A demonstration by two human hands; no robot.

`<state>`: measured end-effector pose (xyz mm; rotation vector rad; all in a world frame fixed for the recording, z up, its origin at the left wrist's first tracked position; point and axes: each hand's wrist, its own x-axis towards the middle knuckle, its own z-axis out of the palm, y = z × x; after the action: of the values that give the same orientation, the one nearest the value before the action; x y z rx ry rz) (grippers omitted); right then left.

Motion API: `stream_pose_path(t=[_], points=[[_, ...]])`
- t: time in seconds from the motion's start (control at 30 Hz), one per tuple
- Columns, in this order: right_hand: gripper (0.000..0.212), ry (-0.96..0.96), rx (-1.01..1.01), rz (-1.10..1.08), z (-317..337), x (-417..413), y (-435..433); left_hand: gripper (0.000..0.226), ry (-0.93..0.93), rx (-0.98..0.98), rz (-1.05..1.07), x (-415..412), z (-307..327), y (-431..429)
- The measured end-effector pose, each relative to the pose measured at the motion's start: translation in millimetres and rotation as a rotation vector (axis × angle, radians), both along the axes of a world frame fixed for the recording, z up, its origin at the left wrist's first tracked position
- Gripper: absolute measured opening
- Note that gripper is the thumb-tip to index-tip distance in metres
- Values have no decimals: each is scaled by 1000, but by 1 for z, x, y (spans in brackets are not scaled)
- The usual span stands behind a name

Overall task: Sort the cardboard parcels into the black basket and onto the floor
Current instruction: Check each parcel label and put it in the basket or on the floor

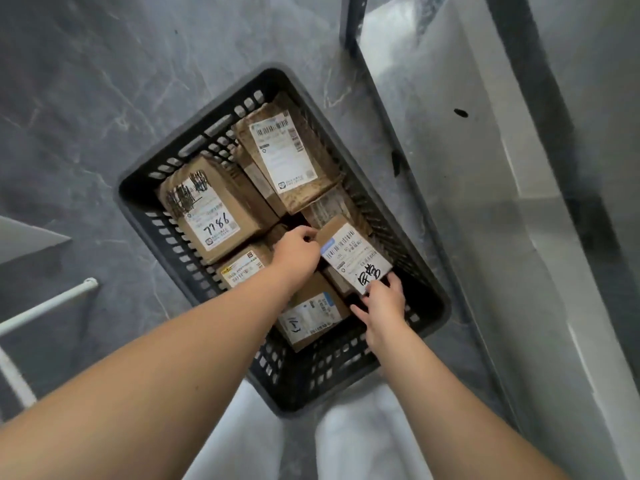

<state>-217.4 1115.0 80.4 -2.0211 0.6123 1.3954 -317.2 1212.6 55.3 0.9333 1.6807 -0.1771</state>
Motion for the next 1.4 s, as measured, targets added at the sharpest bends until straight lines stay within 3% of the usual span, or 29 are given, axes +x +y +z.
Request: stream_pose_path(t=[0.1, 0.27, 0.43, 0.53, 0.63, 0.8, 0.9, 1.03, 1.17, 1.4], points=[[61, -146, -14, 213, -10, 3, -3, 16, 60, -45, 16, 1, -8, -29], [71, -231, -46, 657, -32, 10, -12, 10, 57, -247, 308, -3, -33, -83], [78, -355, -29, 996, -61, 13, -13, 36, -74, -323, 596, 15, -49, -115], [80, -486, -57, 1188, -66, 14, -19, 24, -144, -380, 762, 21, -58, -126], [74, -541, -114, 1321, -62, 19, -24, 27, -171, -417, 776, 23, -65, -138], [54, -551, -199, 1521, -54, 29, -23, 23, -105, -460, 600, 15, -67, -142], [62, -550, -205, 1571, -57, 28, -22, 20, -81, -463, 540, 13, -70, -135], [81, -556, -118, 1480, -54, 17, -32, 23, -87, -357, 492, 16, -73, -132], [70, -504, 32, 1460, -51, 12, -55, 24, -25, -118, 404, 12, -76, -138], [53, -457, 117, 1484, -54, 6, -46, 18, -81, -110, 461, 17, -64, -141]])
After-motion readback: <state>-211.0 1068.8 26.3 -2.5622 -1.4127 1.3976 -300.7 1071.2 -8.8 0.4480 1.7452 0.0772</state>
